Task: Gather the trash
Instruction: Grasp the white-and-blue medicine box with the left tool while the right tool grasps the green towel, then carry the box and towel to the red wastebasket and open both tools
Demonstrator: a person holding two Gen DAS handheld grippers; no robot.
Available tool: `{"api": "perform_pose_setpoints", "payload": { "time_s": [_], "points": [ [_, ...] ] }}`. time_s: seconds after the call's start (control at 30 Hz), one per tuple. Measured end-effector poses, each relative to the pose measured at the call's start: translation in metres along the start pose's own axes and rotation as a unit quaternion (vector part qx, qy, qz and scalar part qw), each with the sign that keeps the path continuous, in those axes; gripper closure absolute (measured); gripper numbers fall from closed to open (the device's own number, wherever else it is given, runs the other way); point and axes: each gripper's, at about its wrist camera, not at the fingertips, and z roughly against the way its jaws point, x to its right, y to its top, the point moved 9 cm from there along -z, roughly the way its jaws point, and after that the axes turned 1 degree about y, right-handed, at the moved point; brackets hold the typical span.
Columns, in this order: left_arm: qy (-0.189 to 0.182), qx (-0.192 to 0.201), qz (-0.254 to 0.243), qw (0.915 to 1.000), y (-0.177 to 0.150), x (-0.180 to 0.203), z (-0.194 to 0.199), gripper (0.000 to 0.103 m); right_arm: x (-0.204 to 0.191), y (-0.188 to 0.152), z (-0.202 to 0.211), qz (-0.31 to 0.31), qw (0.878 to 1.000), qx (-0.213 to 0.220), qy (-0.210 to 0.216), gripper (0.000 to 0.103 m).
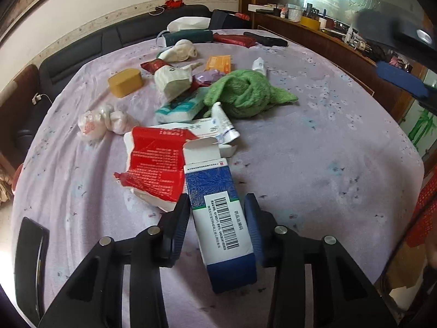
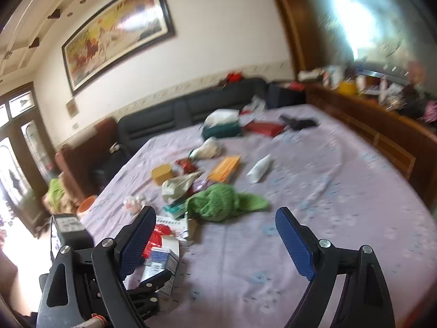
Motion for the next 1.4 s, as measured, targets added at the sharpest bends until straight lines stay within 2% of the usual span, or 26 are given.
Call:
{"api": "perform_pose_setpoints", "payload": {
  "time_s": [0.1,0.23,0.47,0.5,0.57,0.6,0.77,0.93,1.13,1.4],
  "points": [
    [-0.015,0.015,0.005,0.9998,0.002,-0.009,0.006,0.065,-0.004,0.005,-0.035,0.000,0.999,-0.024,0.029,0.011],
    [-0.043,0.042,0.039,0.9974,0.007,-0.027,0.021,0.065,-0.014,0.004,-0.094,-0.004,0.996,-0.071,0.052,0.011],
    [-0.042,0.062,0.076,0.9943,0.021,-0.055,0.031,0.066,0.005,-0.010,-0.183,-0.009,0.989,-0.149,-0.011,0.012],
    [-0.043,0.065,0.080,0.9938,0.022,-0.058,0.033,0.066,0.007,-0.015,-0.191,-0.009,0.987,-0.160,-0.018,0.014],
    [-0.042,0.064,0.085,0.9935,0.021,-0.064,0.034,0.066,0.007,-0.023,-0.197,-0.024,0.984,-0.174,-0.001,0.030],
    [-0.044,0.062,0.090,0.9931,0.020,-0.066,0.034,0.066,0.006,-0.029,-0.199,-0.033,0.983,-0.179,0.005,0.032],
    [-0.049,0.064,0.095,0.9922,0.018,-0.067,0.040,0.066,0.006,-0.028,-0.180,-0.048,0.987,-0.155,0.003,0.055],
    [-0.055,0.072,0.092,0.9917,0.017,-0.057,0.053,0.066,0.010,-0.019,-0.133,-0.065,0.992,-0.112,-0.001,0.059],
    [-0.066,0.081,0.079,0.9913,0.019,-0.034,0.072,0.066,0.015,-0.002,-0.057,-0.073,0.996,-0.044,-0.004,0.059],
    [-0.088,0.100,0.058,0.9894,0.026,0.007,0.101,0.066,0.021,0.018,0.045,-0.075,0.996,0.043,-0.012,0.059]
  ]
}}
